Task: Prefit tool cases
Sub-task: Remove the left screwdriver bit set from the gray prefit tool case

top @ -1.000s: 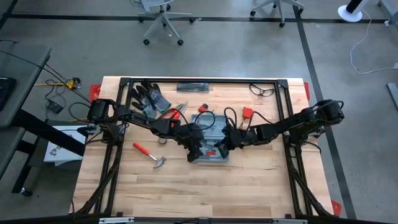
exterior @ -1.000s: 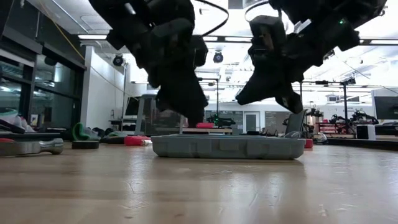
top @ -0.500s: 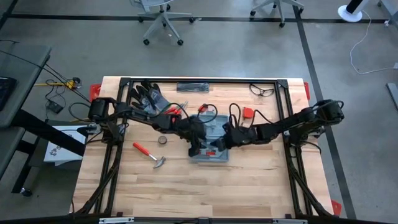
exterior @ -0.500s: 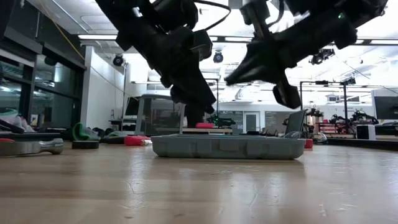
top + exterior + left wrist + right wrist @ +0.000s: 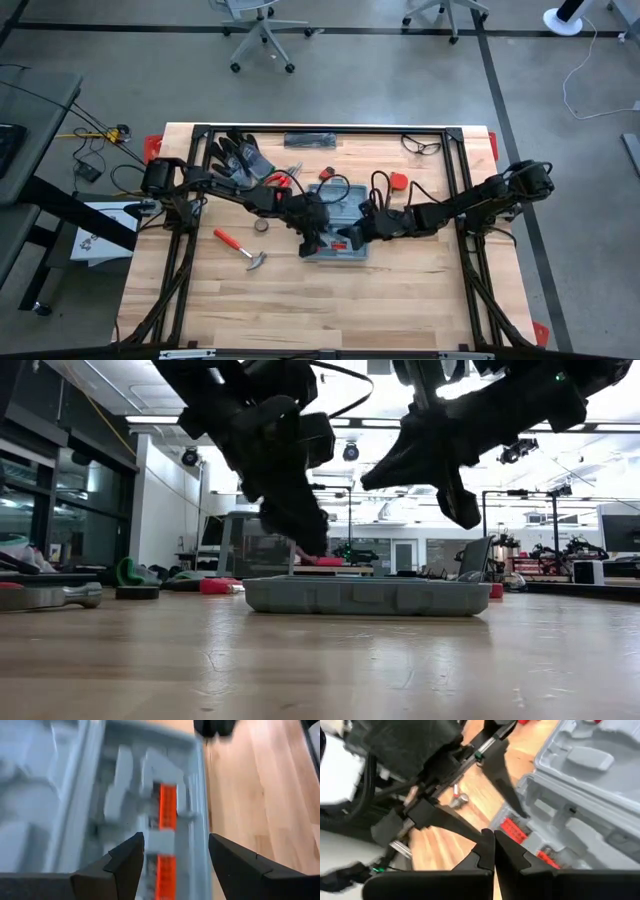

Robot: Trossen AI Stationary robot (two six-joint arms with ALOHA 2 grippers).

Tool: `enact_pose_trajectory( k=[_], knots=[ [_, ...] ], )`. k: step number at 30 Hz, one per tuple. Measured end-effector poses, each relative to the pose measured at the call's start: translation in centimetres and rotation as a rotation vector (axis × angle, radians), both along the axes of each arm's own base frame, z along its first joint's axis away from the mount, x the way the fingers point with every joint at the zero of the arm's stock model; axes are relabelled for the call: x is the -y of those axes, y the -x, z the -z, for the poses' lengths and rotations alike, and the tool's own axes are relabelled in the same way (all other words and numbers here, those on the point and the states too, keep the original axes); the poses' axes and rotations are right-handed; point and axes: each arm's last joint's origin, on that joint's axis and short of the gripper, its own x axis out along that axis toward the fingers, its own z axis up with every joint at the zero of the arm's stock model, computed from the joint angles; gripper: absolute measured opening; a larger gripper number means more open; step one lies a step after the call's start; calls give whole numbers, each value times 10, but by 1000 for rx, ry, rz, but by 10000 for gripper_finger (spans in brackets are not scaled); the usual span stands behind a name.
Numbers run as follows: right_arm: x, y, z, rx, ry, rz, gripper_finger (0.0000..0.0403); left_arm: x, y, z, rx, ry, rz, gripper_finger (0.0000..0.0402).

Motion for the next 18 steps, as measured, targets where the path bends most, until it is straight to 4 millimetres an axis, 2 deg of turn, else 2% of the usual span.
enact_pose_trajectory(
  k=[5,9,14,18],
  knots=[
    [0,1,2,-26,61,-39,0,14,7,4,-83,15,-4,213],
    [-2,1,3,-36,52,-100,0,23,10,7,-109,-73,-45,213],
    [-3,3,5,-60,53,-146,0,21,8,6,-86,-109,-125,213],
    [-4,3,5,-63,54,-152,0,20,8,6,-87,-129,-112,213]
  ],
)
